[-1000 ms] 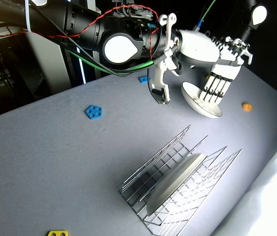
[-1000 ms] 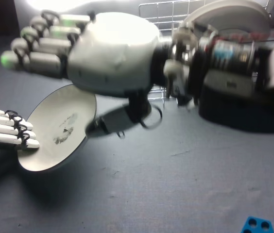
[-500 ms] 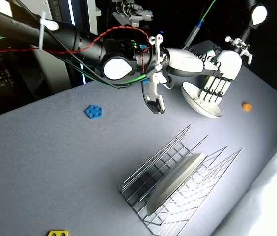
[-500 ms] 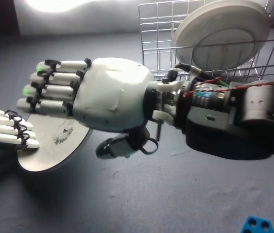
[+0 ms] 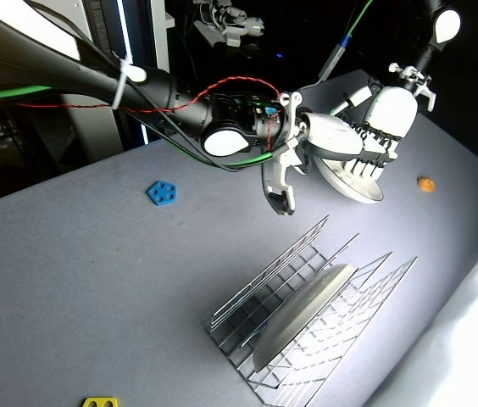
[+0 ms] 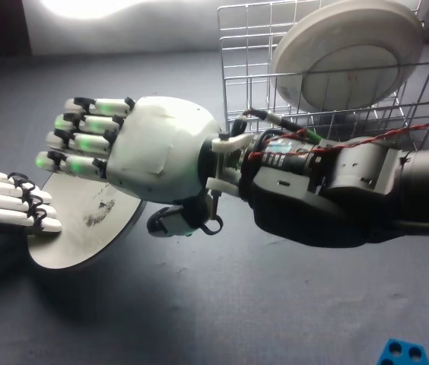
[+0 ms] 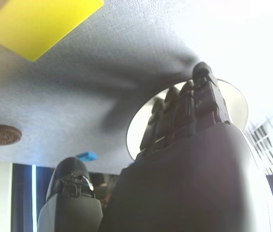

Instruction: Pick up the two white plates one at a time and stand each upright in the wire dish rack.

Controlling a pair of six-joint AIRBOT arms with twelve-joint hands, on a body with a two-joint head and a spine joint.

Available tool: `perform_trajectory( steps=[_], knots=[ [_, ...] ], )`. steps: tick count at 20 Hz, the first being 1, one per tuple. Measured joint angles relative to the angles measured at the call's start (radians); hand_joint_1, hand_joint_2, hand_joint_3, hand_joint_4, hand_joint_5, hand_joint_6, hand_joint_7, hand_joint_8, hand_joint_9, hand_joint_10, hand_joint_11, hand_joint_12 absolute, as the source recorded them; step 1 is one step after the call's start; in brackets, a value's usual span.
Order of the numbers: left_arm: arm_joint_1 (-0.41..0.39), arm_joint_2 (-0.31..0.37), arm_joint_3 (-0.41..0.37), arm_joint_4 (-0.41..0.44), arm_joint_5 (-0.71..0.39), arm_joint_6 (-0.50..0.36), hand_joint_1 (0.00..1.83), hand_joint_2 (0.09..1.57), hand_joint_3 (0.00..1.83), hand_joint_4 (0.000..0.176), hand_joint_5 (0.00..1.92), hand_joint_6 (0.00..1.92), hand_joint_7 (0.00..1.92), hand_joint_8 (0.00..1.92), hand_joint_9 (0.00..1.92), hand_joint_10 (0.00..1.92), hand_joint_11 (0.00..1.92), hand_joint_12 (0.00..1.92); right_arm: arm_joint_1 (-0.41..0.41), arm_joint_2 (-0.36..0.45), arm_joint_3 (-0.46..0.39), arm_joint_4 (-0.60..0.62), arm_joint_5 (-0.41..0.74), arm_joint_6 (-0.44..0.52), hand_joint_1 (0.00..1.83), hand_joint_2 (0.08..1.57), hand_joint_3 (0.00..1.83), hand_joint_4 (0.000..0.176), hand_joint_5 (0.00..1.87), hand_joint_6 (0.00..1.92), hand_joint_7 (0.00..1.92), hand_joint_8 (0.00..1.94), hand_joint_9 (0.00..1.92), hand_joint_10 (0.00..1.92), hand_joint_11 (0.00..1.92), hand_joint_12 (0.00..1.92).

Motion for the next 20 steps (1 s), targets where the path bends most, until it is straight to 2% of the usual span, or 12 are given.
perform_trajectory(
  steps=[6, 7, 9, 10, 11, 12, 13, 15, 16, 17, 19, 20],
  knots=[
    [-0.004, 0.0, 0.0, 0.011, 0.0, -0.001, 0.0, 1.06, 0.0, 0.0, 0.02, 0.01, 0.04, 0.01, 0.01, 0.0, 0.0, 0.0, -0.014, -0.053, 0.066, 0.007, -0.007, -0.014, 0.99, 1.06, 0.01, 0.0, 0.04, 0.01, 0.01, 0.0, 0.0, 0.0, 0.0, 0.21],
    [-0.005, -0.002, 0.0, 0.011, 0.0, -0.001, 0.0, 1.06, 0.0, 0.0, 0.02, 0.0, 0.03, 0.0, 0.0, 0.0, 0.0, 0.0, -0.014, -0.068, 0.08, 0.008, -0.003, -0.017, 0.99, 1.09, 0.02, 0.0, 0.08, 0.01, 0.06, 0.01, 0.03, 0.01, 0.0, 0.39],
    [-0.006, -0.002, 0.0, 0.015, 0.0, -0.003, 0.0, 1.06, 0.0, 0.0, 0.02, 0.0, 0.03, 0.0, 0.0, 0.0, 0.0, 0.0, -0.014, -0.076, 0.088, 0.017, -0.003, -0.023, 0.99, 1.09, 0.02, 0.0, 0.08, 0.01, 0.06, 0.01, 0.03, 0.01, 0.0, 0.39],
    [-0.01, -0.004, 0.0, 0.016, 0.0, -0.004, 0.0, 1.06, 0.0, 0.0, 0.02, 0.0, 0.03, 0.0, 0.0, 0.0, 0.0, 0.0, -0.014, -0.081, 0.091, 0.045, 0.0, -0.037, 0.92, 1.17, 0.03, 0.0, 0.14, 0.03, 0.17, 0.03, 0.12, 0.04, 0.0, 0.61],
    [-0.011, -0.004, 0.0, 0.019, 0.0, -0.004, 0.0, 1.06, 0.0, 0.0, 0.02, 0.0, 0.03, 0.0, 0.0, 0.0, 0.0, 0.0, -0.014, -0.084, 0.093, 0.056, 0.001, -0.043, 0.92, 1.17, 0.03, 0.0, 0.14, 0.03, 0.17, 0.03, 0.12, 0.04, 0.0, 0.61],
    [-0.011, -0.005, 0.0, 0.018, 0.0, -0.004, 0.0, 1.06, 0.0, 0.0, 0.05, 0.01, 0.05, 0.01, 0.01, 0.01, 0.0, 0.0, -0.014, -0.087, 0.098, 0.06, 0.003, -0.047, 0.98, 1.12, 0.0, 0.0, 0.44, 0.07, 0.53, 0.05, 0.46, 0.17, 0.0, 1.33],
    [-0.011, -0.005, 0.001, 0.018, -0.001, -0.005, 0.0, 1.06, 0.0, 0.0, 0.03, 0.0, 0.03, 0.0, 0.0, 0.0, 0.0, 0.0, -0.014, -0.089, 0.098, 0.061, 0.006, -0.049, 0.99, 1.14, 0.0, 0.0, 0.55, 0.06, 0.65, 0.03, 0.55, 0.2, 0.01, 1.44],
    [-0.013, -0.005, 0.002, 0.022, -0.002, -0.005, 0.0, 1.06, 0.0, 0.0, 0.03, 0.0, 0.04, 0.01, 0.01, 0.0, 0.0, 0.0, -0.014, -0.093, 0.1, 0.067, 0.005, -0.05, 1.13, 1.12, 0.0, 0.0, 0.78, 0.07, 0.86, 0.04, 0.76, 0.23, 0.27, 1.33],
    [-0.013, -0.006, 0.003, 0.022, -0.003, -0.005, 0.0, 1.06, 0.0, 0.0, 0.03, 0.0, 0.04, 0.0, 0.0, 0.0, 0.0, 0.0, -0.014, -0.095, 0.1, 0.067, 0.005, -0.05, 1.13, 1.15, 0.01, 0.0, 0.85, 0.92, 0.96, 0.04, 0.85, 0.22, 0.38, 1.26],
    [-0.013, -0.006, 0.003, 0.022, -0.003, -0.008, 0.0, 1.06, 0.0, 0.0, 0.04, 0.01, 0.05, 0.01, 0.01, 0.0, 0.0, 0.0, -0.014, -0.096, 0.099, 0.068, 0.005, -0.049, 1.18, 1.16, 0.01, 0.0, 0.82, 1.19, 0.95, 0.83, 0.91, 0.22, 0.48, 1.23],
    [-0.013, -0.006, 0.003, 0.022, -0.003, -0.008, 0.0, 1.05, 0.0, 0.0, 0.02, 0.0, 0.03, 0.0, 0.0, 0.0, 0.0, 0.0, -0.014, -0.099, 0.099, 0.07, 0.024, -0.054, 1.2, 1.16, 0.0, 0.018, 0.88, 1.18, 0.92, 1.05, 1.01, 0.24, 0.58, 1.21],
    [-0.013, -0.006, 0.003, 0.023, -0.003, -0.01, 0.0, 1.05, 0.0, 0.0, 0.02, 0.0, 0.03, 0.0, 0.0, 0.0, 0.0, 0.0, -0.014, -0.099, 0.099, 0.069, 0.038, -0.056, 1.33, 1.12, 0.0, 0.0, 0.95, 1.07, 0.97, 0.96, 0.91, 0.95, 0.66, 1.16]
  ],
)
